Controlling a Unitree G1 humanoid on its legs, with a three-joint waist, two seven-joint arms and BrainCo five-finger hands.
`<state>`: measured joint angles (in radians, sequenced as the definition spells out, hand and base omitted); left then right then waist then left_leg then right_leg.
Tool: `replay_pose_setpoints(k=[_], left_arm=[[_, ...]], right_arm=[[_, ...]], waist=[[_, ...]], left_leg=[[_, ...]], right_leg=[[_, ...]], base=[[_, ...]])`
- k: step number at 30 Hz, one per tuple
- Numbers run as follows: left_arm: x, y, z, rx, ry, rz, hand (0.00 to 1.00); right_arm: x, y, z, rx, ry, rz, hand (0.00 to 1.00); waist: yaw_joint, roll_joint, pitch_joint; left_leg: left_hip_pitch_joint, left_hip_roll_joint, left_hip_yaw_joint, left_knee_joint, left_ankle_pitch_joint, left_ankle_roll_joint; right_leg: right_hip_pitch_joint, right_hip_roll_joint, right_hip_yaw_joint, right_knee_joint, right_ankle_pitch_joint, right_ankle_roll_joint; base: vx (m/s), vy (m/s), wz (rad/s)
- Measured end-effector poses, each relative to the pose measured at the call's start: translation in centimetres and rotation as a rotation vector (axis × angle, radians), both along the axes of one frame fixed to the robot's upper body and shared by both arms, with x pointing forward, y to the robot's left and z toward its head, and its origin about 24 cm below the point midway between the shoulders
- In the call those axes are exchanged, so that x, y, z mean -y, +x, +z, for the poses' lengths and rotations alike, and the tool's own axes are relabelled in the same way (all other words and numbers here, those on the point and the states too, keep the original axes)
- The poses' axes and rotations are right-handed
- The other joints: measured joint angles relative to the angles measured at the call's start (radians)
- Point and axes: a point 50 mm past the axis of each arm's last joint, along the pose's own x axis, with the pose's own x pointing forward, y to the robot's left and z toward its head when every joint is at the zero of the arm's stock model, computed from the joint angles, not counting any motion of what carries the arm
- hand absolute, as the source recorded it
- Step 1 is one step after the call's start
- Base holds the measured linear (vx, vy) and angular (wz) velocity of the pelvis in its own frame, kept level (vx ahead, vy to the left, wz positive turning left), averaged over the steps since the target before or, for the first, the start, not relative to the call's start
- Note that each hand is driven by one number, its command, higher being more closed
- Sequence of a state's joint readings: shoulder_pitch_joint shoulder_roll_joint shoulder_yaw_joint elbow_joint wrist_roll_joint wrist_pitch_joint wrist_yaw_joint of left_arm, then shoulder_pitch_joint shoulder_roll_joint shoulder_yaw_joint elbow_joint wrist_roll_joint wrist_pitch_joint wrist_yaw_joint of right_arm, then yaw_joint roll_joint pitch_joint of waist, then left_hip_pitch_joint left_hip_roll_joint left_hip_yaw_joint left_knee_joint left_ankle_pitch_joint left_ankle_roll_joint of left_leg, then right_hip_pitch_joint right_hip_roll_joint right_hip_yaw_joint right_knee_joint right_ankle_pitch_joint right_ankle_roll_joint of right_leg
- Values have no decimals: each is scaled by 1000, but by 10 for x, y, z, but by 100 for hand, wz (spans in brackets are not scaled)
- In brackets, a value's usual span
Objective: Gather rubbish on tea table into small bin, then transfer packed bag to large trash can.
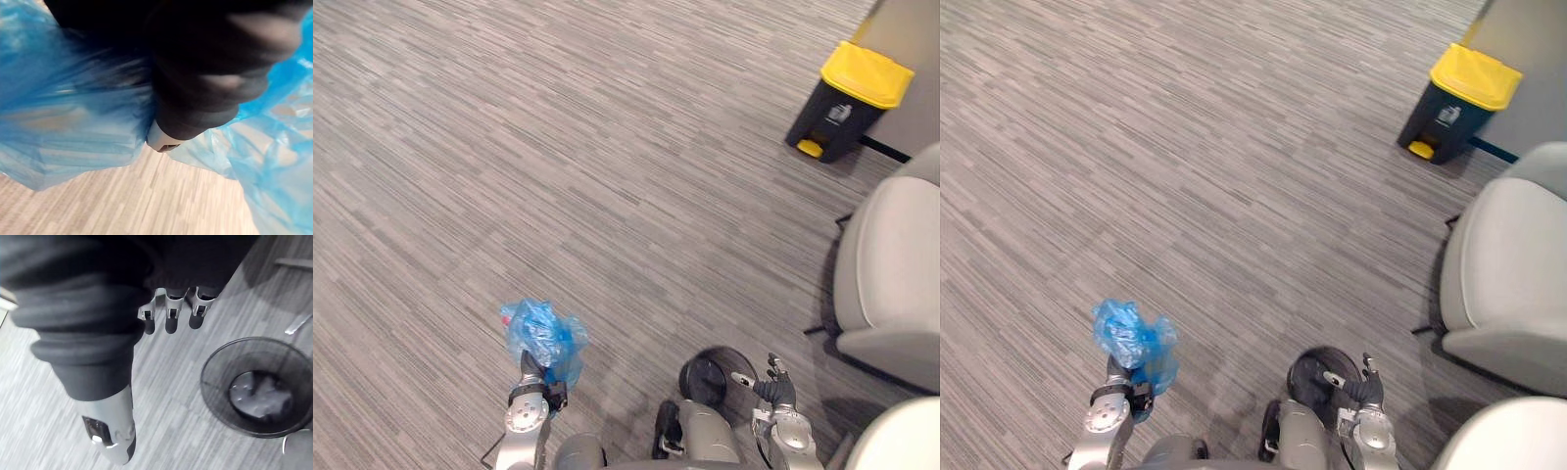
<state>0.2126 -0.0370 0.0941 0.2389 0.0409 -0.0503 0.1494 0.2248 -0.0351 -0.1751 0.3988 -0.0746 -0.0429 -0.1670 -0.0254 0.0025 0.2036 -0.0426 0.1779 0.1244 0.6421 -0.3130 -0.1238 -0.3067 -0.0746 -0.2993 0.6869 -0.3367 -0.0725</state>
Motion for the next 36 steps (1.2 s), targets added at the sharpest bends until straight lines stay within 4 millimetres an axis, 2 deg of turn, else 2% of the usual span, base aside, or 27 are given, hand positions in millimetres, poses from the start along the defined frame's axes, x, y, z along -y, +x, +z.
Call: replay_pose_setpoints(k=[1, 2, 3, 4, 5, 7, 9, 10, 11, 12, 14, 17, 18, 19, 20, 22, 23, 24, 25, 26, 27, 28, 31, 33, 34, 35, 36], left_arm=[[2, 0, -1, -3, -10, -15, 100], [0, -1, 0, 0, -2, -21, 100], [-2, 0, 0, 1, 2, -16, 100], [-7, -1, 1, 1, 8, 5, 100], [-9, -2, 1, 0, 9, 14, 100], [-9, -3, 0, -5, 6, 14, 100], [-8, -2, 3, 9, 3, 15, 100], [-5, -1, 6, 27, 2, 10, 100], [-1, -3, 6, 31, -13, 13, 100], [-6, -5, 5, 22, 6, 13, 100], [-9, 2, 8, 31, 26, -8, 100], [-7, -1, 7, 18, 35, -33, 100], [-10, -4, 6, 9, 47, -34, 100], [-15, -5, 6, 4, 68, -36, 100], [-17, -5, 7, 4, 77, -36, 100], [-23, -5, 10, 15, 100, -34, 100], [-23, -5, 10, 14, 100, -35, 100], [-22, -5, 10, 15, 99, -38, 100], [-22, -5, 11, 17, 99, -41, 100], [-25, -5, 10, 10, 116, -49, 100], [-24, -4, 7, -3, 110, -54, 100], [-22, -3, -1, -37, 98, -64, 100], [-22, -4, -6, -59, 91, -56, 100], [-11, -2, -7, -52, 54, -57, 100], [-5, -1, -6, -43, 33, -58, 100], [-3, -6, -6, -41, 19, -49, 100], [-3, -5, -6, -35, 16, -48, 100]], right_arm=[[0, 0, 2, 7, 3, 1, 0], [-3, 5, 4, 24, 17, 6, 0], [-4, 7, 6, 36, 17, 12, 0], [-10, 12, 8, 53, 34, 20, 0], [-11, 14, 8, 59, 40, 17, 0], [-11, 16, 9, 67, 41, 10, 0], [-9, 18, 11, 73, 36, 9, 0], [-7, 19, 12, 79, 28, 8, 0], [-3, 16, 14, 82, 14, 5, 0], [-10, 15, 9, 64, 41, 0, 0], [-21, 7, 1, 33, 81, -4, 0], [-24, 7, 1, 32, 88, -3, 0], [-26, 10, 2, 39, 90, 1, 0], [-28, 12, 3, 46, 96, 2, 0], [-29, 13, 3, 48, 98, 3, 0], [-31, 16, 4, 52, 102, 9, 0], [-31, 17, 4, 54, 101, 11, 0], [-31, 19, 5, 58, 91, 18, 0], [-31, 20, 6, 60, 84, 22, 0], [-32, 24, 4, 55, 84, 31, 0], [-30, 26, 2, 41, 76, 37, 0], [-27, 26, -6, -7, 66, 47, 0], [-16, 27, -9, -29, 49, 26, 0], [-11, 11, -16, -74, 49, -5, 0], [-9, 5, -16, -79, 45, -9, 0], [-12, 6, -13, -58, 44, 2, 0], [-13, 9, -10, -43, 43, 7, 0]], waist=[[11, 49, 0], [15, 46, -13], [19, 29, -12], [41, -15, -11], [46, -31, -10], [65, -45, -9], [73, -44, -10], [84, -29, -16], [101, 2, -33], [99, -18, -38], [84, -68, -63], [97, -79, -65], [96, -78, -64], [94, -73, -61], [95, -73, -60], [94, -65, -50], [94, -65, -50], [89, -73, -54], [84, -78, -57], [65, -101, -63], [56, -98, -62], [48, -79, -68], [36, -54, -58], [35, -40, -49], [31, -36, -45], [45, -10, -52], [51, -6, -54]], left_leg=[[-91, 106, 29, 267, -7, -20], [-143, 120, 34, 348, -18, -2], [-168, 114, 53, 374, -25, 13], [-231, 97, 86, 372, -47, 61], [-254, 90, 94, 360, -55, 74], [-358, 64, 81, 290, -66, 95], [-423, 37, 50, 187, -58, 81], [-420, 15, -15, -14, 40, 59], [-396, 34, -65, -157, 185, 43], [-403, 25, -33, -81, 201, 52], [-393, -3, 26, -26, 115, 80], [-313, 19, 143, 11, 40, 116], [-264, 23, 186, -3, 22, 123], [-205, 31, 225, -37, 4, 121], [-185, 34, 239, -50, 2, 118], [-83, 49, 297, -121, -22, 95], [-64, 52, 306, -131, -25, 91], [-18, 61, 337, -159, -33, 71], [-5, 65, 344, -162, -36, 56], [12, 55, 348, -163, -48, 23], [18, 55, 336, -166, -52, 12], [21, 39, 280, -226, -32, -14], [86, 16, 228, -374, 42, -10], [138, 41, 192, -335, 87, -10], [136, 60, 170, -224, 111, -11], [86, 127, 167, -10, 119, -8], [48, 149, 160, 100, 126, 2]], right_leg=[[109, 77, -17, -236, 97, 1], [143, 91, 38, -252, 82, -7], [168, 87, 54, -271, 74, 0], [235, 73, 87, -335, 76, 2], [262, 66, 105, -359, 77, 3], [347, 48, 152, -408, 77, 3], [381, 28, 186, -406, 73, 10], [390, 15, 223, -376, 43, 69], [393, 29, 250, -358, 11, 120], [406, 1, 286, -350, -33, 146], [404, -58, 340, -354, -27, 155], [357, -100, 407, -227, 6, 197], [294, -116, 413, -93, 40, 250], [206, -120, 406, 67, 68, 284], [175, -120, 399, 116, 66, 279], [47, -118, 267, 237, 33, 216], [27, -116, 235, 233, 24, 201], [-29, -114, 147, 184, 8, 175], [-50, -115, 109, 151, 9, 170], [-86, -115, 39, 13, 28, 117], [-78, -111, 22, 12, 33, 56], [-54, -78, 14, -28, 47, 44], [-32, -44, 5, -70, 50, 27], [79, -30, -38, -116, 46, 21], [111, -32, -66, -84, 43, 19], [156, 9, -78, -172, 19, 42], [194, 26, -81, -220, 8, 2]], base=[[221, -103, -11], [282, -34, -11], [520, 29, -34], [511, 13, -38], [587, 16, -43], [513, 164, -49], [458, 291, -74], [353, 306, -110], [443, 434, -129], [439, 405, -94], [467, 332, -66], [347, 232, -108], [223, 121, -118], [257, 117, -110], [222, 6, -87], [177, -111, -73], [213, -154, -74], [247, -189, -47], [327, -249, -48], [315, -218, -19], [339, -168, -27], [304, -85, -35], [325, -98, -17], [446, -119, 25], [298, -139, -16], [217, -126, -36], [171, -10, -80]])
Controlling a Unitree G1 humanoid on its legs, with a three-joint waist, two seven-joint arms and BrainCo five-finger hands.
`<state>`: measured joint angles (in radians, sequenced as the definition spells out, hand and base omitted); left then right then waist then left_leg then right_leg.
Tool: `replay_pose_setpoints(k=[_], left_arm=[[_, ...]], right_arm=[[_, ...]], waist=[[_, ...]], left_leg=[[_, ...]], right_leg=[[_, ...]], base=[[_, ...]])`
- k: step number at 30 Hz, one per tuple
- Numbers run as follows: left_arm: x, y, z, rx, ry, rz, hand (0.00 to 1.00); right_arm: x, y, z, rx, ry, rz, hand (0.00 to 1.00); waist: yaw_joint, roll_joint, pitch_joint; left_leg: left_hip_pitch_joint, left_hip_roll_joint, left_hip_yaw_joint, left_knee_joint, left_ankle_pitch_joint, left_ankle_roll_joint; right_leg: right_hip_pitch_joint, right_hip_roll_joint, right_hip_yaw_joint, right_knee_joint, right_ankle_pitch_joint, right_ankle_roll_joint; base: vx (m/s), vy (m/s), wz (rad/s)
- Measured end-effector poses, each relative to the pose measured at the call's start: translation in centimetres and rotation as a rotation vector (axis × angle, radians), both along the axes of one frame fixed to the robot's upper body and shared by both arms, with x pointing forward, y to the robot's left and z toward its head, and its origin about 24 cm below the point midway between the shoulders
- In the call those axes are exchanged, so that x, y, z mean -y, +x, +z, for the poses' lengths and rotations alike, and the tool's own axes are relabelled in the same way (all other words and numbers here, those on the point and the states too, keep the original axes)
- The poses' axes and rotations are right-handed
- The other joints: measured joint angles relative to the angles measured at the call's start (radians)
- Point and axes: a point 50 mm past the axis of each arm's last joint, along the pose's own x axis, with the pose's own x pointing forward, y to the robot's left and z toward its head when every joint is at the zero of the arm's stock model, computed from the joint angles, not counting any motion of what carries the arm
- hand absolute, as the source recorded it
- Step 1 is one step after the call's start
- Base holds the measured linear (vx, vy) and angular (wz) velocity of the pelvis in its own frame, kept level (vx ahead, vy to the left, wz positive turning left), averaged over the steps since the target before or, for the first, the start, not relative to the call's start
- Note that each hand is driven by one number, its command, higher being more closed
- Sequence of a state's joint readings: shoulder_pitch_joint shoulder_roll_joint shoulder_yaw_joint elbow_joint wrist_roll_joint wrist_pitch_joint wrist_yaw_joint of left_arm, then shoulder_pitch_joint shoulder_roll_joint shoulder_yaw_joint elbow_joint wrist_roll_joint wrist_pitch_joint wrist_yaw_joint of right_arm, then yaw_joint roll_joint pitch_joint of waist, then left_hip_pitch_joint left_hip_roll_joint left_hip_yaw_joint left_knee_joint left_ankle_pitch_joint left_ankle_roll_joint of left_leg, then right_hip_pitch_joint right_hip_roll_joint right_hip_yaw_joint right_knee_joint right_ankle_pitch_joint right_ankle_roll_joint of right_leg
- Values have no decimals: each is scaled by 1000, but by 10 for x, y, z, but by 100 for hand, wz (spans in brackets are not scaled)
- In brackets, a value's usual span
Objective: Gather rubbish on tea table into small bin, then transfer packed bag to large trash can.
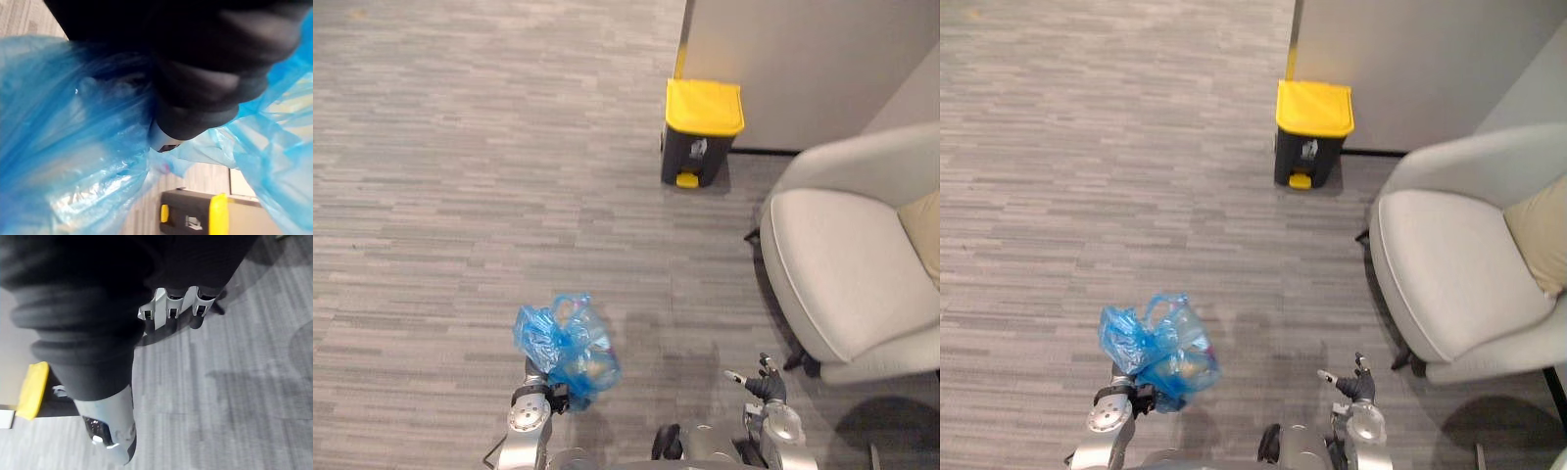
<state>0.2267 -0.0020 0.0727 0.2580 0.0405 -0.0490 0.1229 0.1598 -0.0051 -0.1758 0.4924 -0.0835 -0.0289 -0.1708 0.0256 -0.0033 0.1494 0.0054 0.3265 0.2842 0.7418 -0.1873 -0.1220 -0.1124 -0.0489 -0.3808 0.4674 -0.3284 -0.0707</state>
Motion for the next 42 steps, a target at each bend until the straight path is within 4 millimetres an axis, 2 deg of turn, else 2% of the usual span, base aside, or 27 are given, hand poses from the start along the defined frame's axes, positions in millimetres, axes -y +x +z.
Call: replay_pose_setpoints(k=[1, 2, 4, 6, 7, 8, 10, 12, 13, 14, 15, 16, 17, 19, 21, 22, 23, 25, 27, 29, 30, 32, 34, 36, 37, 39, 42], left_arm=[[2, -4, -2, -11, -12, -8, 100], [1, -5, -2, -13, -15, -4, 100], [-2, -7, -2, -10, -18, 20, 100], [-2, -8, -2, -12, -24, 28, 100], [-17, -13, -10, -50, -12, 85, 100], [-19, -15, -12, -62, -8, 94, 100], [-22, -18, -13, -72, 3, 96, 100], [-25, -19, -11, -65, 16, 94, 100], [-25, -19, -9, -60, 19, 87, 100], [-25, -16, -7, -54, 43, 50, 100], [-27, -13, -4, -52, 74, 8, 100], [-27, -12, -4, -50, 76, 4, 100], [-26, -12, -4, -47, 74, 8, 100], [-23, -10, -3, -44, 74, 9, 100], [-22, -9, -3, -41, 73, 1, 100], [-21, -8, -6, -49, 67, 6, 100], [-15, -7, -11, -70, 42, 5, 100], [-6, -5, -11, -62, 14, 2, 100], [5, -1, -10, -46, -25, 3, 100], [10, 0, -3, -5, -44, 6, 100], [10, 1, -2, 1, -46, 0, 100], [8, 3, 0, 7, -46, 1, 100], [6, 2, 0, 8, -44, 13, 100], [5, 3, 2, 17, -42, 14, 100], [8, 2, 3, 26, -51, 15, 100], [0, 11, 8, 44, -15, 2, 100], [-5, 7, 7, 31, -1, 6, 100]], right_arm=[[-2, 8, 6, 35, -5, 18, 0], [-5, 17, 12, 68, -3, 26, 0], [-8, 22, 15, 87, 1, 35, 0], [-7, 23, 16, 88, 0, 32, 0], [0, 26, 9, 50, -3, 11, 0], [-1, 32, 10, 52, -2, 19, 0], [-3, 35, 10, 52, 2, 29, 0], [0, 31, 8, 45, -8, 27, 0], [2, 28, 8, 45, -15, 24, 0], [2, 26, 10, 54, -20, 19, 0], [0, 15, 4, 16, -9, 8, 0], [0, 11, 2, 1, -10, 10, 0], [-1, 7, -1, -14, -14, 15, 0], [-2, 8, 0, -11, -14, 20, 0], [0, 8, 1, -8, -18, 18, 0], [5, 6, -1, -18, -31, 15, 0], [8, 10, 0, -18, -41, 17, 0], [13, 15, 6, 11, -58, 15, 0], [15, 8, 3, -12, -58, 7, 0], [7, 1, -1, -20, -40, 18, 0], [6, 2, 0, -14, -33, 17, 0], [6, 11, 8, 36, -23, 5, 0], [5, 14, 9, 45, -16, 2, 0], [7, 13, 9, 47, -17, -5, 0], [9, 11, 10, 49, -21, -14, 0], [3, 10, 8, 44, 3, -20, 0], [3, 19, 13, 70, 1, -17, 0]], waist=[[12, 38, 0], [19, 42, -1], [26, 21, 12], [54, 2, 17], [70, -38, 3], [77, -30, 9], [81, -20, 13], [79, -21, 16], [77, -4, 21], [70, -22, 29], [28, -60, 31], [22, -65, 29], [15, -50, 36], [8, -45, 38], [2, -46, 37], [-10, -42, 29], [0, -2, 25], [-4, 17, 28], [-11, 23, 29], [10, 27, 32], [18, 31, 31], [46, 33, 33], [51, 29, 36], [62, 24, 39], [72, 40, 35], [66, -35, 23], [68, -40, 26]], left_leg=[[-102, 58, -48, 223, -3, 34], [-169, 50, -50, 317, -26, 61], [-259, 29, -32, 340, -62, 103], [-352, -2, -36, 232, -105, 95], [-345, -156, -28, -203, 1, 94], [-328, -160, -28, -192, -11, 115], [-292, -159, -34, -175, -13, 119], [-236, -169, -29, -179, -76, 129], [-188, -176, -19, -197, -124, 129], [-125, -212, -23, -258, -164, 111], [-91, -245, -24, -264, -186, 136], [-74, -244, -27, -265, -195, 131], [-44, -232, -30, -277, -216, 118], [17, -203, -42, -299, -251, 85], [57, -189, -65, -318, -270, 54], [78, -186, -105, -323, -286, 10], [78, -159, -144, -340, -270, 9], [90, -157, -163, -386, -184, -2], [108, -148, -195, -324, -75, 14], [-48, -87, -212, 96, 38, 7], [-98, -77, -212, 184, 28, 12], [-281, -58, -172, 344, -19, 65], [-375, -60, -119, 282, -70, 101], [-403, -85, -52, 34, -62, 108], [-390, -94, -34, -103, -8, 124], [-386, -167, -10, -127, -18, 148], [-364, -188, -3, -125, -37, 177]], right_leg=[[30, 39, 26, -13, -3, -10], [49, 41, 71, -35, -2, -8], [98, 26, 127, -92, 8, 9], [148, -9, 187, -129, 0, 49], [215, -82, 273, -248, -8, 177], [241, -67, 268, -298, 36, 158], [285, -68, 275, -312, 86, 150], [270, -72, 289, -203, 104, 179], [189, -84, 309, 13, 78, 227], [33, -136, 338, 350, 104, 272], [-108, -165, 373, 608, 118, 237], [-145, -157, 377, 633, 104, 218], [-212, -139, 350, 631, 69, 177], [-315, -108, 278, 517, 31, 141], [-350, -85, 242, 338, 41, 138], [-328, -66, 222, 241, 94, 70], [-314, -45, 196, 226, 90, 53], [-302, -50, 176, 232, 70, 25], [-189, -58, 127, 184, 53, 13], [8, -24, 100, 19, 53, 13], [39, -17, 100, -12, 53, 13], [128, -7, 105, -93, 53, 13], [179, -21, 108, -120, 50, 19], [221, -59, 115, -96, 13, 84], [231, -64, 130, -63, -38, 146], [230, -110, 194, -131, -46, 151], [266, -116, 227, -195, 29, 147]], base=[[163, 110, -96], [276, 155, -98], [342, 163, -85], [726, 525, -97], [1085, 727, -75], [944, 606, -54], [296, 91, -21], [293, 118, -33], [216, 98, -41], [319, 32, 1], [271, -80, 25], [374, -168, 35], [337, -128, 1], [386, -146, 9], [564, -215, 42], [652, -197, 44], [543, -134, 28], [441, -110, 36], [553, -178, 81], [528, -132, 44], [452, -39, -4], [389, 78, -8], [394, 183, -8], [386, 258, -21], [401, 242, -4], [401, 184, 22], [279, 111, 2]])
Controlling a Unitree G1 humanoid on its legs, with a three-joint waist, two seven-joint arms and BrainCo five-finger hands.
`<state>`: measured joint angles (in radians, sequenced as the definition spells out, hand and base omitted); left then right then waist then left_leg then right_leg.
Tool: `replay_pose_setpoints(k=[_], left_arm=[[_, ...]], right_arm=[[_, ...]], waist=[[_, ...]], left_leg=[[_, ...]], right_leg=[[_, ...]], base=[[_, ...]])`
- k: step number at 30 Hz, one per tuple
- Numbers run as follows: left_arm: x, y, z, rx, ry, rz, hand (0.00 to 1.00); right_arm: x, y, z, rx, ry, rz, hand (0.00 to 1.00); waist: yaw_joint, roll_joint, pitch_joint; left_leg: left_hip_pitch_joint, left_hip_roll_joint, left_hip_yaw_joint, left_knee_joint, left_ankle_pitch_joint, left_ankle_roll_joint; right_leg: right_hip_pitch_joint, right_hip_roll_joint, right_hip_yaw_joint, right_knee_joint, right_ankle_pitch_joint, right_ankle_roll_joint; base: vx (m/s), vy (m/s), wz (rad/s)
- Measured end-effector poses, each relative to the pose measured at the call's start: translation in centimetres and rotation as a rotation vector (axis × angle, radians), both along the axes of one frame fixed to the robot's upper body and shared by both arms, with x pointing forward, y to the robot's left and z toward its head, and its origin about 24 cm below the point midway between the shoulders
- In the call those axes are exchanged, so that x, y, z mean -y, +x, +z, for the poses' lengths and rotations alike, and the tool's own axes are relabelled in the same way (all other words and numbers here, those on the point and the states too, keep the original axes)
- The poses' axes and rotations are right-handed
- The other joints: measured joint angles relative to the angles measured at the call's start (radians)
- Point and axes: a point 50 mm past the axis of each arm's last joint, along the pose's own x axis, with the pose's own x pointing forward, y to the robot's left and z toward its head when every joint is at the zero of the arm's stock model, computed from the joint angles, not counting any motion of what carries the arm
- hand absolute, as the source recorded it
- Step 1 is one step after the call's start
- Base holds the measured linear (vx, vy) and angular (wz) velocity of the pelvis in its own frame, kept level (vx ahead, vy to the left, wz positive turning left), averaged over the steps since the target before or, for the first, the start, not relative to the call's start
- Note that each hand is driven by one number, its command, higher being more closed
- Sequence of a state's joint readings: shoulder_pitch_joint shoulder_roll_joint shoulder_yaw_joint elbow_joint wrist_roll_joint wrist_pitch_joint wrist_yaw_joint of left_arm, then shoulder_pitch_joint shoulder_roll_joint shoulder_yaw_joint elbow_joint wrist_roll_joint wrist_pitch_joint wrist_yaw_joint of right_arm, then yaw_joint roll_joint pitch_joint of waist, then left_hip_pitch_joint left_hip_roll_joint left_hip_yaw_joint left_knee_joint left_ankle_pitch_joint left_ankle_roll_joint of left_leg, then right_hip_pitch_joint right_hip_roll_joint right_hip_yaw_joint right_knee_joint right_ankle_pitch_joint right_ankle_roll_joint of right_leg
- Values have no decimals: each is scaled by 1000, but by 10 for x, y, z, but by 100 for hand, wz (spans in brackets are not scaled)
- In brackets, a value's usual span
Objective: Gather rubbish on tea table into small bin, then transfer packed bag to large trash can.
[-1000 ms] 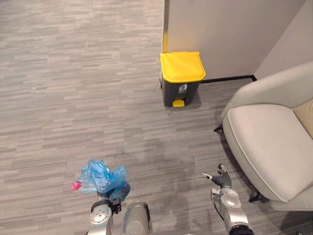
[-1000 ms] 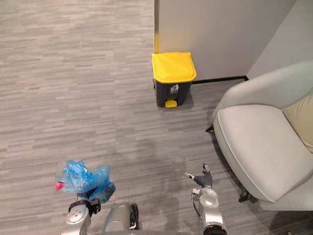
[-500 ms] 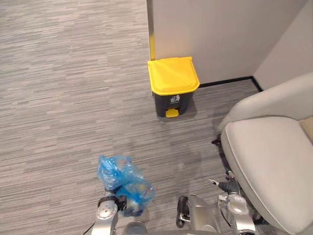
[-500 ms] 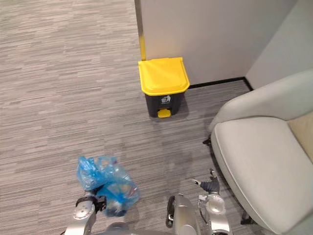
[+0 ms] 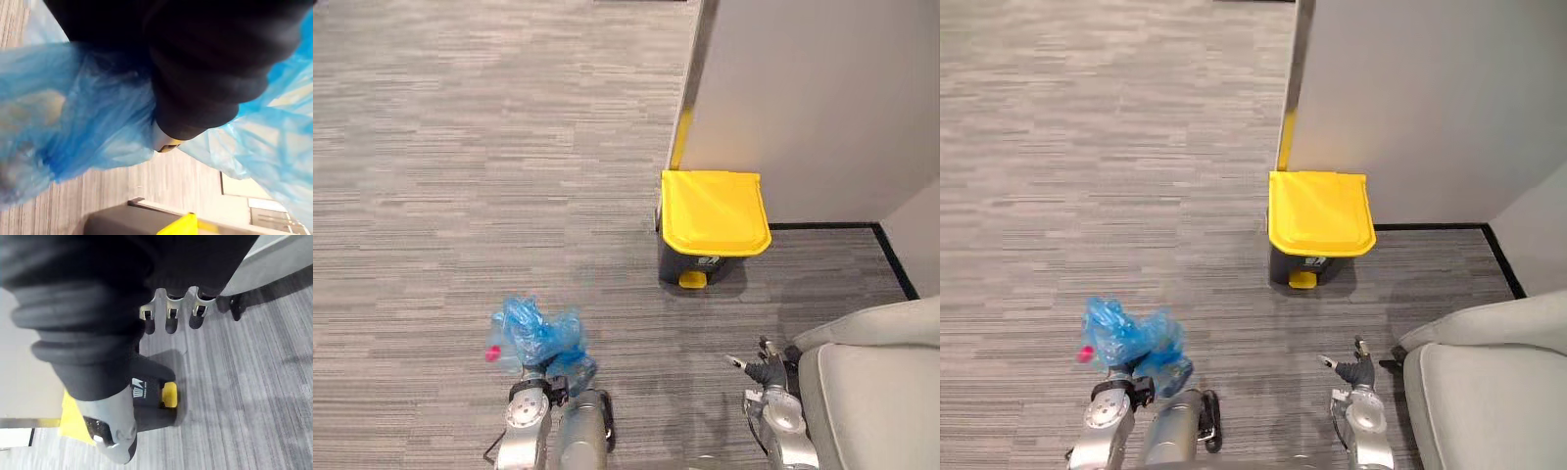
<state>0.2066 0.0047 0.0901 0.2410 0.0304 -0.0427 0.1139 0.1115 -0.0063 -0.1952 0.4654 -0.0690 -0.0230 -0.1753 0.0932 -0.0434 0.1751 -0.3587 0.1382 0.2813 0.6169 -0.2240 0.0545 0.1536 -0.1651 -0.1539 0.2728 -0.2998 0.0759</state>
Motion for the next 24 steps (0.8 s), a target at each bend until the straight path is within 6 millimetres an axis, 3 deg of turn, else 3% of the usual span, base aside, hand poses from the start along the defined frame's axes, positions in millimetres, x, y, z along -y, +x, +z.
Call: replay_pose_setpoints(k=[3, 4, 5, 6, 7, 9, 12, 13, 14, 16, 19, 20, 22, 24], left_arm=[[-3, -9, -4, -26, 13, 0, 100], [-3, -12, -5, -38, 22, -15, 100], [-3, -14, -6, -46, 31, -34, 100], [-2, -14, -6, -49, 35, -45, 100], [-3, -14, -6, -49, 41, -47, 100], [-4, -13, -6, -49, 46, -48, 100], [-3, -13, -8, -59, 41, -47, 100], [-7, -14, -12, -78, 47, -42, 100], [-5, -15, -21, -120, 34, -37, 100], [3, -16, -26, -141, -1, -32, 100], [13, -8, -23, -116, -30, -38, 100], [13, -6, -21, -102, -31, -38, 100], [14, -4, -19, -93, -34, -41, 100], [15, -4, -19, -89, -38, -43, 100]], right_arm=[[-1, 2, 1, 5, -2, 7, 0], [-3, 1, 0, 0, -2, 11, 0], [-3, -1, -1, -8, -5, 13, 0], [-4, -4, -3, -19, -3, 11, 0], [-6, -9, -7, -37, 5, 10, 0], [-8, -12, -10, -55, 13, 9, 0], [-9, -12, -11, -59, 17, 10, 0], [-9, -12, -12, -63, 19, 11, 0], [-6, -17, -18, -99, 14, 10, 0], [0, -15, -21, -124, -1, 12, 0], [5, -16, -20, -119, -8, 2, 0], [3, -18, -20, -122, -4, 1, 0], [1, -22, -22, -127, 3, 6, 0], [-3, -21, -21, -117, 15, 3, 0]], waist=[[2, 0, 3], [1, -8, 3], [-3, -10, 3], [-11, -10, 3], [-26, -6, 5], [-29, -6, 6], [-56, -3, 7], [-57, -22, -5], [-62, -17, -14], [-54, 22, -23], [-59, 38, -20], [-62, 40, -19], [-61, 42, -18], [-49, 34, -11]], left_leg=[[85, -6, 32, -53, -45, -22], [135, -19, 45, -92, -68, -30], [175, -28, 51, -121, -84, -25], [198, -31, 50, -136, -88, -22], [236, -33, 49, -159, -96, -25], [296, -31, 49, -199, -105, -39], [357, 4, 46, -220, -108, -87], [370, 4, 45, -215, -112, -112], [386, 8, 6, -206, -128, -140], [389, 35, -42, -232, -108, -139], [411, 43, -68, -253, -47, -140], [401, 60, -92, -182, -28, -154], [340, 86, -108, 29, 35, -145], [248, 115, -116, 199, 20, -132]], right_leg=[[-30, -16, 53, 121, 34, 26], [-108, -39, 80, 303, 58, 64], [-187, -61, 90, 469, 122, 85], [-223, -66, 98, 548, 155, 86], [-282, -67, 102, 650, 97, 56], [-371, -54, 80, 701, 27, 16], [-506, 0, 20, 575, -22, -15], [-537, 29, 12, 409, 18, -25], [-509, 52, 10, 310, 120, -77], [-469, 95, -4, 253, 122, -92], [-412, 107, -39, 222, 104, -107], [-362, 113, -59, 186, 101, -104], [-271, 118, -74, 119, 98, -100], [-210, 113, -70, 67, 98, -99]], base=[[219, 89, -40], [184, 45, -42], [184, 25, -31], [272, -52, -6], [250, -58, -3], [271, -86, -5], [364, -223, 19], [414, -217, 20], [419, -178, 12], [338, -102, -9], [320, -122, 22], [260, -87, 38], [243, -32, 23], [185, 70, 0]])
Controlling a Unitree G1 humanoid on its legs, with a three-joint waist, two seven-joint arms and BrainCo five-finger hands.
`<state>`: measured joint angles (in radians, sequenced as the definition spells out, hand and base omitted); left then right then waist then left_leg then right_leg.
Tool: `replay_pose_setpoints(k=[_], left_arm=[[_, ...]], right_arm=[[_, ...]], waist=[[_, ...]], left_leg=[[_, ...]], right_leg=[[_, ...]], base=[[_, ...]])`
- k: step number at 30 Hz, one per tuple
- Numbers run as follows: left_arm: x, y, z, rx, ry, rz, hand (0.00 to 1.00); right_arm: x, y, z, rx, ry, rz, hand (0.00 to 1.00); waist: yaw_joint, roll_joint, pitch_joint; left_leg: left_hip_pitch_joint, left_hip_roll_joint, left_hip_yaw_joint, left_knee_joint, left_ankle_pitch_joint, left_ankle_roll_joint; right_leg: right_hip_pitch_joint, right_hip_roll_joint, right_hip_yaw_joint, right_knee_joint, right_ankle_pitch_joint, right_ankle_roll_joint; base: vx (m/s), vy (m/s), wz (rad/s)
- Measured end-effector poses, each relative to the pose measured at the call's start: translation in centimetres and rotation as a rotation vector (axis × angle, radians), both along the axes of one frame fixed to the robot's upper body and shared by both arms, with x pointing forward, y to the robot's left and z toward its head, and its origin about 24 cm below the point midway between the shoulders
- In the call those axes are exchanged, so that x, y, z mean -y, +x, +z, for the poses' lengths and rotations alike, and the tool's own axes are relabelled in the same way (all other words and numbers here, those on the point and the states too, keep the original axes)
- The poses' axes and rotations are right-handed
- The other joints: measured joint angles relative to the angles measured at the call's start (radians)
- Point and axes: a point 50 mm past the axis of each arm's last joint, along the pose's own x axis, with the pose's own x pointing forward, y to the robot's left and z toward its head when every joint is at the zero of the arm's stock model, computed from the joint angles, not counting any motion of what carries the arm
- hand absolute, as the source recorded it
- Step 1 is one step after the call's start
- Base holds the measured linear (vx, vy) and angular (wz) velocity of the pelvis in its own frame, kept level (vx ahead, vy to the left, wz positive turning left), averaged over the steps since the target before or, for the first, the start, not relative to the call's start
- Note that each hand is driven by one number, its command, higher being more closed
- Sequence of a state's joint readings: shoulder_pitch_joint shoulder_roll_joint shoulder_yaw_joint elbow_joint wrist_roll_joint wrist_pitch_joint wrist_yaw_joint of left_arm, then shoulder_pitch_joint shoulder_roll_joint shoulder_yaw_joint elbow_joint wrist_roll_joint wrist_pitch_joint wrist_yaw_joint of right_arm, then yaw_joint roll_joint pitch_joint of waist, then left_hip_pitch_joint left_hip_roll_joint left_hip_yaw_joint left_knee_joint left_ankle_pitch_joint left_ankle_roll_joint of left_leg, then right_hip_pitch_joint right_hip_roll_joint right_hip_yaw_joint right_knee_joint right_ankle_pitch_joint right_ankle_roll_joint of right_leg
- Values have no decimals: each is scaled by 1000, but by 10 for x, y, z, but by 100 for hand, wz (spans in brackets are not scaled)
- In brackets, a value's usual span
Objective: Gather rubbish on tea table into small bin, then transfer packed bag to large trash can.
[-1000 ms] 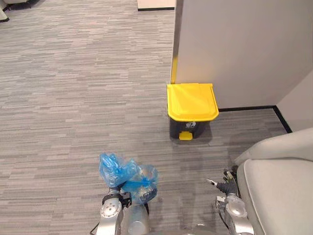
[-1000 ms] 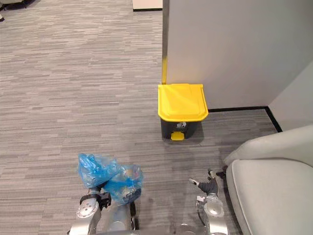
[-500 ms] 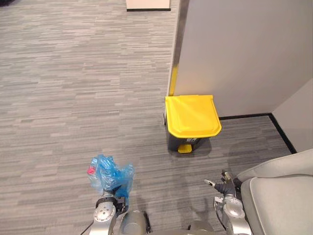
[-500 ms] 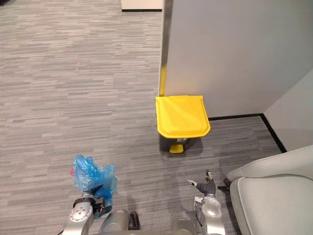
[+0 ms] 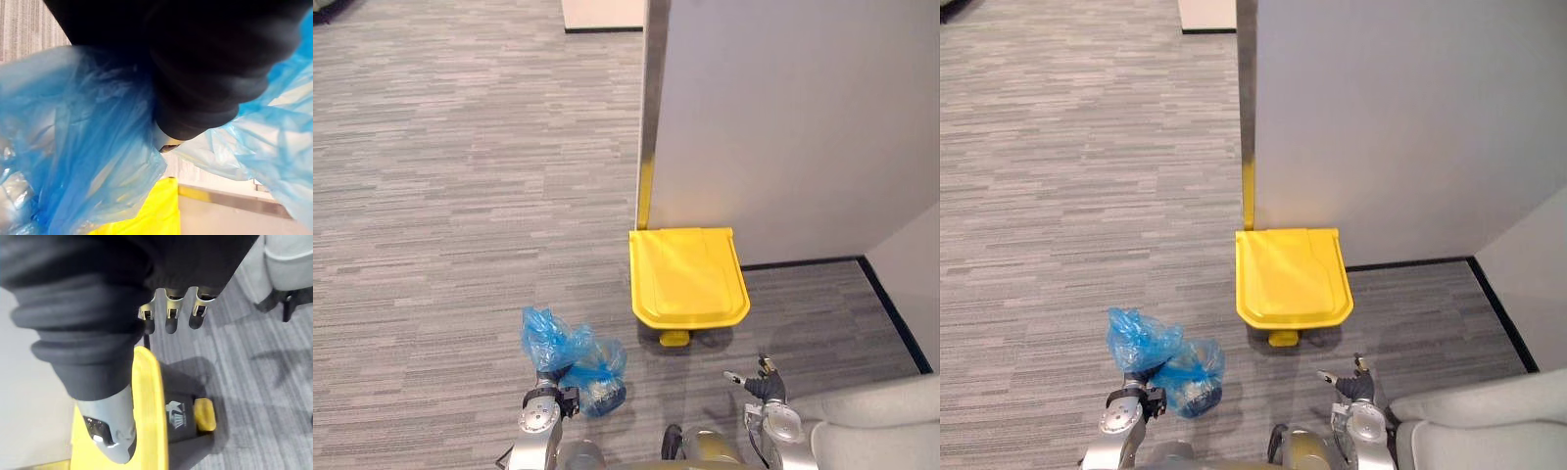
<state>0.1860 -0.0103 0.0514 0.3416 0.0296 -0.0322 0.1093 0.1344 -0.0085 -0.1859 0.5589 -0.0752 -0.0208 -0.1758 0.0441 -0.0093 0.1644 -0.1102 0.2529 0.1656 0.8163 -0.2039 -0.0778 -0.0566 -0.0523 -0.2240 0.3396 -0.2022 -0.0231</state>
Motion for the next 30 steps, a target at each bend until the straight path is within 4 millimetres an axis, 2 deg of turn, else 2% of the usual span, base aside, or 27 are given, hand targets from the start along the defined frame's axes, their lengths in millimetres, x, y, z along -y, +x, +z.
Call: replay_pose_setpoints(k=[1, 2, 3, 4, 5, 8, 13, 17, 23, 30], left_arm=[[-2, -1, 1, 5, 4, 4, 100], [-3, -2, 3, 11, 6, 12, 100], [-4, -1, 3, 14, 7, 15, 100], [-5, -1, 5, 21, 5, 23, 100], [-6, -2, 4, 18, 5, 30, 100], [-12, -1, 5, 20, 25, 34, 100], [-16, -11, -1, -17, 30, 52, 100], [-14, -17, -11, -67, 20, 48, 100], [-12, -25, -23, -132, 13, 46, 100], [-13, -31, -31, -171, 11, 50, 100]], right_arm=[[0, 1, 1, 6, 6, -6, 0], [0, 2, 1, 11, 12, -9, 0], [-1, 3, 1, 13, 15, -11, 0], [1, 5, 4, 27, 13, -19, 0], [-2, 3, 3, 25, 24, -25, 0], [-7, -2, 1, 18, 43, -36, 0], [-7, -3, 1, 20, 46, -48, 0], [2, -9, -2, 1, 32, -95, 0], [7, -20, -13, -69, 21, -96, 0], [14, -16, -14, -83, 3, -88, 0]], waist=[[1, 6, 0], [3, 7, 0], [4, 8, 0], [3, 30, -7], [4, 8, -5], [0, -29, -8], [2, -20, -9], [-2, 7, -24], [-5, 12, -33], [-4, 21, -38]], left_leg=[[-55, 11, 14, 36, -37, 27], [-89, 13, 27, -1, -49, 47], [-101, 11, 37, -51, -48, 49], [-102, 9, 58, -239, 9, 41], [-77, -15, 55, -261, -6, 22], [-54, -63, 54, -332, -5, 24], [34, -80, 88, -418, -5, 24], [66, -80, 115, -504, 11, 7], [124, -84, 144, -620, 60, -6], [127, -100, 153, -668, 93, 4]], right_leg=[[27, -3, 3, -21, 0, 1], [37, -8, 8, -26, 0, 4], [39, -13, 9, -22, -2, 11], [39, -14, 11, -5, -20, 46], [37, -26, 27, -1, -41, 77], [52, -53, 37, -58, -22, 97], [102, -52, 78, -124, 3, 101], [85, -32, 115, -145, 28, 95], [85, -16, 161, -193, 75, 84], [65, -13, 206, -245, 143, 88]], base=[[157, 125, -12], [145, 140, -14], [166, 228, -12], [184, 223, -5], [172, 212, 1], [108, 120, 11], [39, 33, -16], [17, -31, -30], [-10, -16, -24], [-76, 16, -19]])
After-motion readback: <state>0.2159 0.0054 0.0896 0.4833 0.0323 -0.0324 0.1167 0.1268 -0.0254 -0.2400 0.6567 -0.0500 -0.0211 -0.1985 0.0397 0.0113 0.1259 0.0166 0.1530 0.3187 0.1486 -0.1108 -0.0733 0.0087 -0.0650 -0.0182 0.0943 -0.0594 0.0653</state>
